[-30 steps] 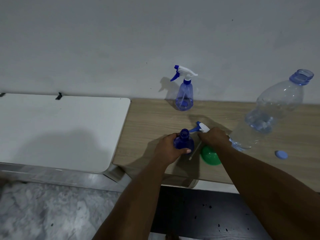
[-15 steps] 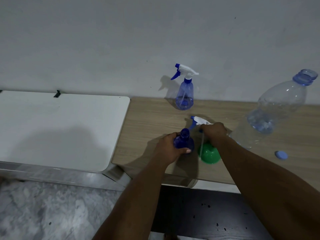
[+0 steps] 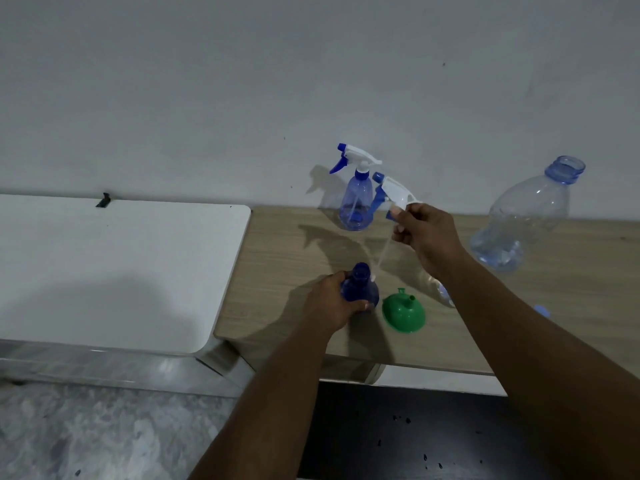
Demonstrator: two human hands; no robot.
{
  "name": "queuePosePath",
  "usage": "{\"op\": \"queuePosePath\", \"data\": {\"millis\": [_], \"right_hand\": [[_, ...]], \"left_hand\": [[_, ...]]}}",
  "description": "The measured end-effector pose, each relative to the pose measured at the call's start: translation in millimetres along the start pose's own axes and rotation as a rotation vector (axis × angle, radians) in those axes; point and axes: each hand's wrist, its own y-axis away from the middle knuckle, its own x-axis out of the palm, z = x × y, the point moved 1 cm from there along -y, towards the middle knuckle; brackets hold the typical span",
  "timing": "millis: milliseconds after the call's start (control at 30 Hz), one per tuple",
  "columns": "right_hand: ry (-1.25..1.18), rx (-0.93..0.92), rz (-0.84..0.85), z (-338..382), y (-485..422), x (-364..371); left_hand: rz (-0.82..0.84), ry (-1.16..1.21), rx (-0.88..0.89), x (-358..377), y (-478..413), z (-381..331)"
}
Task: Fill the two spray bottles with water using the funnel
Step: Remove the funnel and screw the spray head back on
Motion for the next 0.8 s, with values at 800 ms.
{"op": "queuePosePath", "data": {"millis": [800], "right_hand": [[0.423, -0.126, -0.007, -49, 46, 14]], "left_hand": [[0.008, 0.007, -0.048, 7, -8, 0]]}}
